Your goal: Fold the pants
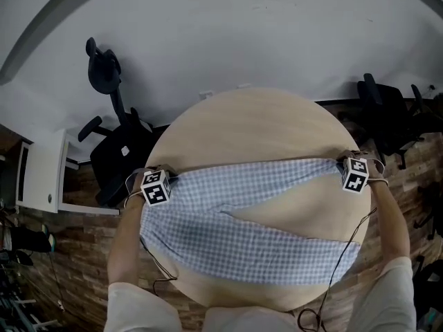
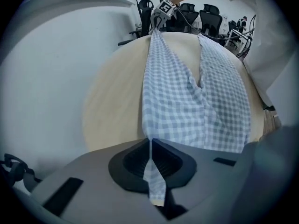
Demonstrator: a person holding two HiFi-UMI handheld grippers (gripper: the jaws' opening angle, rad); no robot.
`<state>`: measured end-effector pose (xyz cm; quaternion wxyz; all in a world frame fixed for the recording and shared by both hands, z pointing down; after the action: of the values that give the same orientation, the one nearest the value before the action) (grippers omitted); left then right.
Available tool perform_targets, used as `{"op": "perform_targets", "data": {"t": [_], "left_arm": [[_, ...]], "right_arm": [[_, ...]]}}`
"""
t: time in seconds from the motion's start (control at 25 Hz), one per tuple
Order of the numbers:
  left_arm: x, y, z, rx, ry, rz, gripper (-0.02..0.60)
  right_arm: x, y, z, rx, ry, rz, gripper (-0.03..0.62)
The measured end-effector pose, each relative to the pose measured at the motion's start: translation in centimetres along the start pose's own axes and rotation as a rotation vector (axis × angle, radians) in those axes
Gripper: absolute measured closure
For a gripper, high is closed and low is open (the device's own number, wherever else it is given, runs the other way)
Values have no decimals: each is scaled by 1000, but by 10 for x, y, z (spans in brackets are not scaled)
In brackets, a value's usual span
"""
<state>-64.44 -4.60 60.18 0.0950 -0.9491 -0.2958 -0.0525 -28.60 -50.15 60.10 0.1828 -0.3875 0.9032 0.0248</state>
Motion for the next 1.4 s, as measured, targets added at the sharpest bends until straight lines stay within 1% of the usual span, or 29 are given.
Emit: {"op": "perform_targets", "data": {"t": [0.12,0.36,0.56,0.68,0.84,0.96,1.08,1.28,1.4], "left_arm": [[22,3,19,0,40,4,538],[77,3,56,-8,143,6,538],[127,-5,79,10,185,14,538],[157,-8,86,29,217,-1,538],[208,-22,83,44,237,-19,538],[239,-32,79,43,265,-39,538],[273,-41,63,22,276,-56,538],[315,-48,30,-4,269,-12,538],[331,-52,15,-8,273,14,538]], "right_arm": [[-15,-8,26,22,-61,-7,553],[-62,-25,68,58,-158,-4,553],[-112,-28,100,52,-233,-6,553],[-148,-28,118,27,-286,-10,553],[-215,-26,137,-17,-339,-7,553],[-262,-26,144,-62,-373,-6,553],[-307,-23,143,-77,-368,-18,553],[-366,-27,128,-106,-366,-19,553],[-392,-28,116,-119,-352,6,553]]}}
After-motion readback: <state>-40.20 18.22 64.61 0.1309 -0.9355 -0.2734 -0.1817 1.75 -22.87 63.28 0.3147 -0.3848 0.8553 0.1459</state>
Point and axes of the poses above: the fingertips, and each gripper's own axes: z backward along the fingers, x to its right, y out of its top, the point moved 9 cm from there along z, backward along the fingers, and after that the axes turned 1 degree about -y, right-handed, at the moved point
